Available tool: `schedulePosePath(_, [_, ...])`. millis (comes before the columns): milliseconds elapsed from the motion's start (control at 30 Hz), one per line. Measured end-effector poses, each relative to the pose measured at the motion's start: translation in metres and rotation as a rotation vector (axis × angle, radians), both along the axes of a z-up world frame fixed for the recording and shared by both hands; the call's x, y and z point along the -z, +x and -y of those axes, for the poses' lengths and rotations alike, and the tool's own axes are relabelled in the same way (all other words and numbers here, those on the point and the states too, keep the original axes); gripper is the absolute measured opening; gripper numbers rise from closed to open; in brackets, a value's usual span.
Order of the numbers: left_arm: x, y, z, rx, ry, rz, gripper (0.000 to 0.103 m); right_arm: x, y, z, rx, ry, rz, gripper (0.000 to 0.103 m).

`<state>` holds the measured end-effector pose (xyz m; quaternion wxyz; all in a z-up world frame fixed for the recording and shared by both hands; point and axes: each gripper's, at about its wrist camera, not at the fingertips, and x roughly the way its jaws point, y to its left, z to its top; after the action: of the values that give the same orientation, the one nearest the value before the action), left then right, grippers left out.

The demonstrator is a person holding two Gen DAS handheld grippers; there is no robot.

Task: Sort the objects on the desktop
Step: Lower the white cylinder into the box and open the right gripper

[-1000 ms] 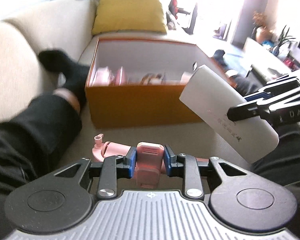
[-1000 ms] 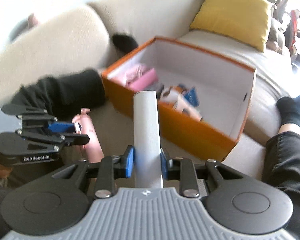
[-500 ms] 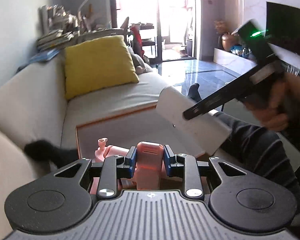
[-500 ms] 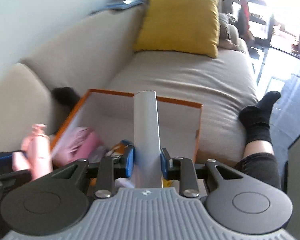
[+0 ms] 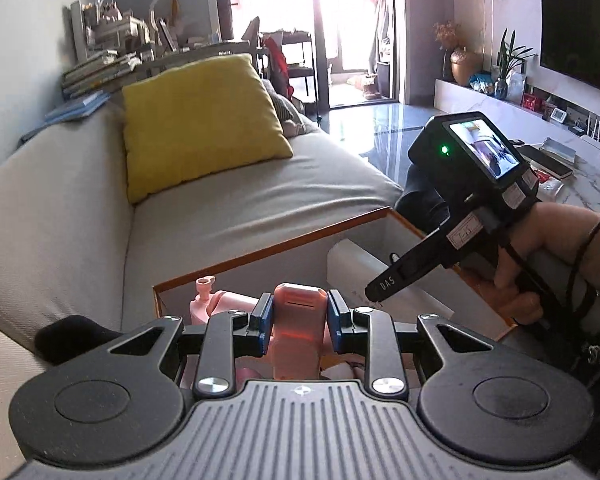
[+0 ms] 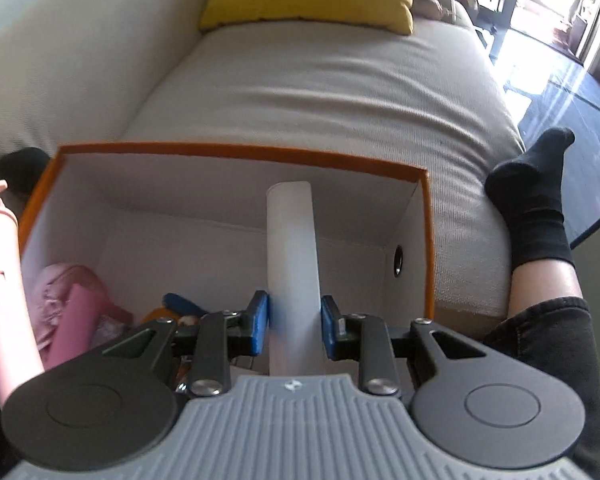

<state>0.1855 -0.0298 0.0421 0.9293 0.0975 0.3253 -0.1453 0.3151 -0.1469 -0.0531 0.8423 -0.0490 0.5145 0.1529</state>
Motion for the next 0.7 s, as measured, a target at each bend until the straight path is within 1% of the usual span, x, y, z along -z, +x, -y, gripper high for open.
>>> schedulePosePath(67, [0.004,0.003,-0.002,0.008,-0.007,-0.005,0.032,0.005,0.005,0.003,0.023,-0.013,-0.017,0.029])
schedulePosePath(167, [0.009,0.009,-0.004,0.021,-0.021,-0.011,0.032,0.006,0.009,0.001,0.037,-0.018,-0.004,0.029])
schedulePosePath(200, [0.010,0.012,-0.005,0.023,-0.027,-0.013,0.032,0.007,0.010,0.000,0.043,-0.016,-0.014,0.029])
schedulePosePath(367, [0.016,0.019,-0.007,0.029,-0.045,-0.019,0.032,0.017,0.020,0.004,0.085,0.067,-0.110,0.030])
schedulePosePath(467, [0.018,0.021,-0.009,0.030,-0.049,-0.028,0.032,0.022,0.022,0.003,0.066,0.032,-0.133,0.030])
schedulePosePath(500, [0.019,0.022,-0.008,0.031,-0.049,-0.030,0.032,0.020,0.020,0.003,0.049,0.027,-0.128,0.030])
schedulePosePath(533, [0.019,0.023,-0.008,0.031,-0.049,-0.032,0.032,0.017,0.018,0.002,0.036,0.021,-0.117,0.032])
schedulePosePath(700, [0.021,0.026,-0.008,0.034,-0.049,-0.041,0.032,-0.007,0.011,-0.002,-0.052,-0.064,-0.011,0.034])
